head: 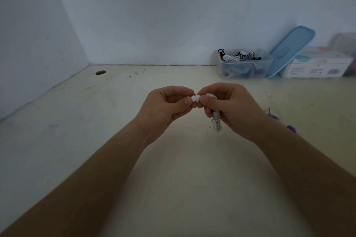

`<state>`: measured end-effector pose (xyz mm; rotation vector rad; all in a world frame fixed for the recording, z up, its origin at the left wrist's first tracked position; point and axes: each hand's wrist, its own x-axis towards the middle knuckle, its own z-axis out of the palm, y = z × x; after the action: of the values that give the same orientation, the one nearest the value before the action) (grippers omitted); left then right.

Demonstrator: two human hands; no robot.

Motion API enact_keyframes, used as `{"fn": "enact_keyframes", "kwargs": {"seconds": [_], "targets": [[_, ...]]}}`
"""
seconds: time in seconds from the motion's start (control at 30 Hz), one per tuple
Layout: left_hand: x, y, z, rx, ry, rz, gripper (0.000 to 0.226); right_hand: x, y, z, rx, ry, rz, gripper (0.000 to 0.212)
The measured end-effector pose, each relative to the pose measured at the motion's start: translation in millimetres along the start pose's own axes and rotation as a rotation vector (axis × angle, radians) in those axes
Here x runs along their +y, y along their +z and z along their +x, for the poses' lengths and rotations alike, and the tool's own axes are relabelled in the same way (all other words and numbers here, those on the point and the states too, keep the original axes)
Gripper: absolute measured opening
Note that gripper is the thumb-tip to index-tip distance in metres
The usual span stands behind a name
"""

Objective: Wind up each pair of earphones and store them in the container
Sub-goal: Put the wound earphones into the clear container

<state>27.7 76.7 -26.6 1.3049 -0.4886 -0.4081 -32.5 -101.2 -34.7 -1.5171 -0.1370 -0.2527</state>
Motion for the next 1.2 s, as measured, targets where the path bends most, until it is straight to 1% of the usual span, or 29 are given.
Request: {"fn": "enact_keyframes", "kwargs": {"seconds": [0.1,0.3,0.5,0.57,0.67,0.7,0.83,0.93,1.0,1.07,1.13,1.2], "targets": [[-1,0,1,-0.003,-0.007,-0.007,0.023,-2,0,-1,-0.019,0.003,0.018,0.027],[-1,-2,2,-0.027,-0.026,-0.032,0.023,-3,2,-2,-0.036,-0.006,0.003,0.022],[-1,-3,2,-0.063,-0.026,-0.052,0.021,-3,2,-2,-0.004,0.059,0.085,0.024],[-1,-2,1,-0.053,-0.022,0.060,0.016,-2,2,-1,0.017,0.081,0.106,0.025],[1,4,-2,-0.018,0.040,0.374,0.016,-3,3,0,0.059,0.106,0.194,0.023],[2,8,-3,-0.024,0.062,0.433,0.019,-5,3,0,0.074,0.109,0.232,0.022],[2,21,-2,-0.062,0.053,0.499,0.040,-10,6,1,0.134,0.117,0.398,0.016],[3,27,-1,-0.080,0.031,0.557,0.051,-14,12,4,0.211,0.127,0.497,0.022],[4,31,-1,-0.082,0.004,0.551,0.051,-16,14,6,0.265,0.130,0.529,0.023],[10,34,-1,-0.079,-0.049,0.520,0.048,-19,15,8,0.295,0.125,0.538,0.020],[15,36,0,-0.088,-0.128,0.426,0.046,-22,12,9,0.305,0.114,0.511,0.019],[19,36,3,-0.093,-0.186,0.322,0.045,-24,8,11,0.321,0.113,0.462,0.023]]}}
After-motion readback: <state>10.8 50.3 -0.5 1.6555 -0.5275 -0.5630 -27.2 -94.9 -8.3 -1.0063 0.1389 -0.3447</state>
